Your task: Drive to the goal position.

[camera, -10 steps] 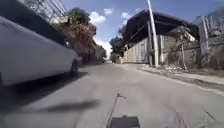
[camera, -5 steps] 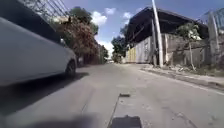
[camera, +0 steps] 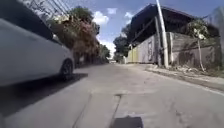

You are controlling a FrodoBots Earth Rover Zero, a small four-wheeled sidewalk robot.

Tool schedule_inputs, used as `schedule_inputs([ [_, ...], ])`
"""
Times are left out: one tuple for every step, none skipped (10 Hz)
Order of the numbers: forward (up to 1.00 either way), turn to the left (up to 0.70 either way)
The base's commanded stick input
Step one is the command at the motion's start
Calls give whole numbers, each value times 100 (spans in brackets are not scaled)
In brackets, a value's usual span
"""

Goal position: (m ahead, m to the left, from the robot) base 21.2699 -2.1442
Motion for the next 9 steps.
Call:
schedule_inputs([
  [100,0],
  [100,0],
  [100,0],
  [100,0],
  [100,0],
  [100,0],
  [100,0],
  [100,0],
  [100,0],
])
